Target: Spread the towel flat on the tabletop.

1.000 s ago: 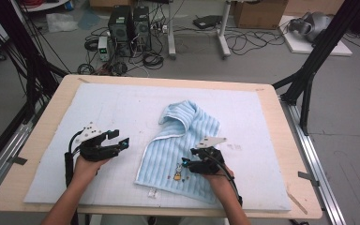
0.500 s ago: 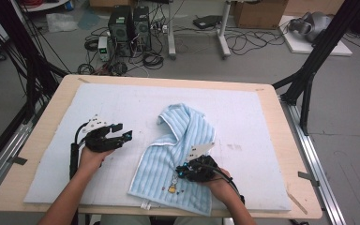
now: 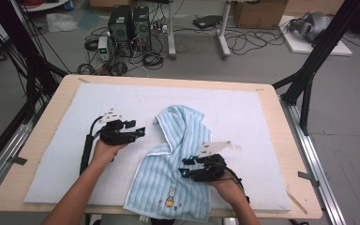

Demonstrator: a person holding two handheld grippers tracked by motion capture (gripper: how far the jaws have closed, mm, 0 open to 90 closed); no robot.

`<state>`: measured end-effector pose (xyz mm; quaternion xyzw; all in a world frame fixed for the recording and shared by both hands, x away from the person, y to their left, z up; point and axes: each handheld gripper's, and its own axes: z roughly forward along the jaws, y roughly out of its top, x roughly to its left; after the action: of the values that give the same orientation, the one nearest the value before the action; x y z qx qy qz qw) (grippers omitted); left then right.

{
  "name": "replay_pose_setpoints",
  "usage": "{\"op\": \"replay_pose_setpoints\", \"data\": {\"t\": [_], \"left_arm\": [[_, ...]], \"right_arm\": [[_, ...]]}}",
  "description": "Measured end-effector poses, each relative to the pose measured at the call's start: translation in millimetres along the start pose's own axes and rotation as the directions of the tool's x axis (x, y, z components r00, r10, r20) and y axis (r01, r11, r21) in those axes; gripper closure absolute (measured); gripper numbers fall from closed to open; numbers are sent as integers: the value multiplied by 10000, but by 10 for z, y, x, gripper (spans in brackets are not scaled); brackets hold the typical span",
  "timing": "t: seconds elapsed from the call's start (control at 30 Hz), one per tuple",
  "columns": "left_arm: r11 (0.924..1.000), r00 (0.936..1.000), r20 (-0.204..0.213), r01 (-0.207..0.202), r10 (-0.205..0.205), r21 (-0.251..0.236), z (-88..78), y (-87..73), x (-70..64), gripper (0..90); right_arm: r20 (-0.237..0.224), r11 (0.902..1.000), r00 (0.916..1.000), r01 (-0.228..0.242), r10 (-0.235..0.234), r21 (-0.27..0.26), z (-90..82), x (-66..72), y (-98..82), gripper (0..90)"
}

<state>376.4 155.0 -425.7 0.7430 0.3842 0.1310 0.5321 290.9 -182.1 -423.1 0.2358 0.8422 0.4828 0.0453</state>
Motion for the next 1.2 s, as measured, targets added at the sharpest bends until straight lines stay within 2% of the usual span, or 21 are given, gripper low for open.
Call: {"op": "replay_pose_setpoints", "data": {"t": [0.03,0.1,0.17,0.2,0.27,0.37,0.4,0.47,0.53,0.57,0.63,0.77,0.83,0.87,0.93,0.97,1.03,1.07,1.1,1.13,1.2], "left_arm": [[9999,10000,91,-39,38,139,68,24,-37,399],[9995,9997,234,-70,63,323,215,57,-116,398],[9976,9993,379,-86,60,694,364,69,-171,396],[9964,9992,407,-53,19,849,435,66,-205,386],[9932,9990,403,-237,192,1144,557,57,-272,383],[9832,9980,170,-632,612,1711,691,32,-348,417],[9784,9962,133,-875,866,1871,713,22,-366,478],[9697,9928,169,-1197,1188,2131,734,-2,-388,671],[9533,9855,163,-1673,1687,2515,725,-18,-383,875],[9512,9848,205,-1717,1723,2563,713,-28,-369,893],[9555,9871,122,-1576,1596,2495,663,-39,-325,895],[9757,9946,-44,-1004,1032,1947,579,-36,-261,884],[9872,9984,-201,-494,531,1515,582,-16,-263,646],[9903,9990,-266,-334,373,1352,592,-11,-267,546],[9913,9987,-340,-338,384,1271,636,-10,-290,428],[9876,9971,-373,-608,668,1451,666,-13,-311,402],[9707,9882,-425,-1363,1474,1977,746,-22,-390,395],[9608,9817,-424,-1722,1856,2172,783,-26,-440,402],[9513,9743,-430,-2058,2212,2295,809,-25,-481,434],[9457,9700,-354,-2261,2407,2337,828,-20,-511,471],[9324,9581,-162,-2745,2861,2352,850,-25,-559,633]], "right_arm": [[434,9998,9990,-129,136,-165,-47,-36,-11,572],[1215,9982,9912,-476,516,-352,-122,-103,-43,551],[1663,9965,9833,-662,737,-503,-175,-166,-81,547],[1806,9954,9795,-815,893,-500,-194,-184,-98,544],[2002,9942,9743,-955,1037,-502,-219,-214,-127,537],[2221,9939,9689,-1024,1089,-407,-222,-227,-147,517],[2308,9948,9678,-951,1008,-358,-221,-229,-151,515],[2404,9946,9651,-1000,1038,-276,-216,-223,-151,501],[2585,9948,9607,-994,1013,-208,-212,-226,-152,496],[2677,9944,9577,-1044,1056,-186,-209,-230,-155,491],[2816,9939,9534,-1092,1083,-126,-199,-243,-162,487],[3110,9936,9443,-1131,1076,-4,-159,-236,-154,479],[3138,9929,9425,-1182,1154,-101,-157,-243,-146,479],[3146,9927,9419,-1196,1176,-129,-160,-241,-143,479],[3180,9928,9408,-1184,1173,-158,-163,-246,-144,480],[3195,9931,9406,-1168,1151,-138,-163,-249,-145,480],[3213,9916,9386,-1289,1257,-115,-161,-247,-146,480],[3203,9921,9394,-1251,1220,-109,-159,-253,-148,479],[3195,9918,9395,-1275,1233,-78,-157,-252,-149,479],[3199,9921,9398,-1249,1206,-69,-155,-256,-151,479],[3172,9918,9405,-1274,1216,-24,-148,-257,-154,479]]}}
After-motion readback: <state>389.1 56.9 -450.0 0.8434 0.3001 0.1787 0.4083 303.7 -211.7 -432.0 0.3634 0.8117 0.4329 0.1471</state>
